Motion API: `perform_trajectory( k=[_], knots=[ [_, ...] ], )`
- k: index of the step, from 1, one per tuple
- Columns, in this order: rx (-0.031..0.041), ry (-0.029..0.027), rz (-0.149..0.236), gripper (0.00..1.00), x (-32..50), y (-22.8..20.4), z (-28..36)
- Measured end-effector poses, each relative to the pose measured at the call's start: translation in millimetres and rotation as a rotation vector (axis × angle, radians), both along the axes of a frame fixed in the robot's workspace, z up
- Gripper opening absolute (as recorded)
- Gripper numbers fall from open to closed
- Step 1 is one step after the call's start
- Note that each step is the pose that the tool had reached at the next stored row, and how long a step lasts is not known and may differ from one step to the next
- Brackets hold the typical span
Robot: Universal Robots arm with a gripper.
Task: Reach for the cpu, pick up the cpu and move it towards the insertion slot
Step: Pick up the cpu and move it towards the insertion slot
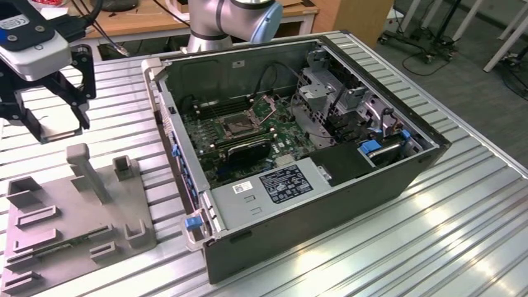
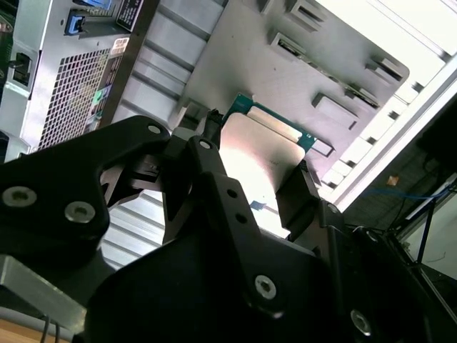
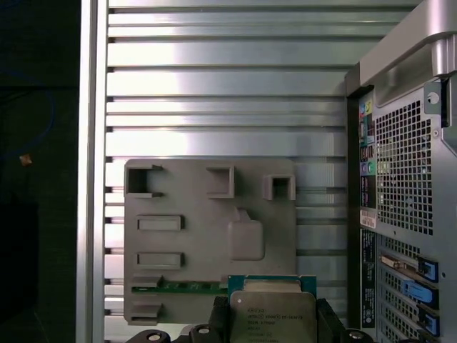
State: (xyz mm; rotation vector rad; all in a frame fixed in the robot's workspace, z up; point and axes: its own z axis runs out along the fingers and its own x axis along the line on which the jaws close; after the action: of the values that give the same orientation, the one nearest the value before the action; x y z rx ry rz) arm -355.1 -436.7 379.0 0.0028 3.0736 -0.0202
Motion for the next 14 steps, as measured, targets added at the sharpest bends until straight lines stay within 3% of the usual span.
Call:
perform_trajectory(
  k=[14],
  knots=[
    [0.0001,0.0000,0.000,0.55,9.2,0.0,0.0]
  ],
)
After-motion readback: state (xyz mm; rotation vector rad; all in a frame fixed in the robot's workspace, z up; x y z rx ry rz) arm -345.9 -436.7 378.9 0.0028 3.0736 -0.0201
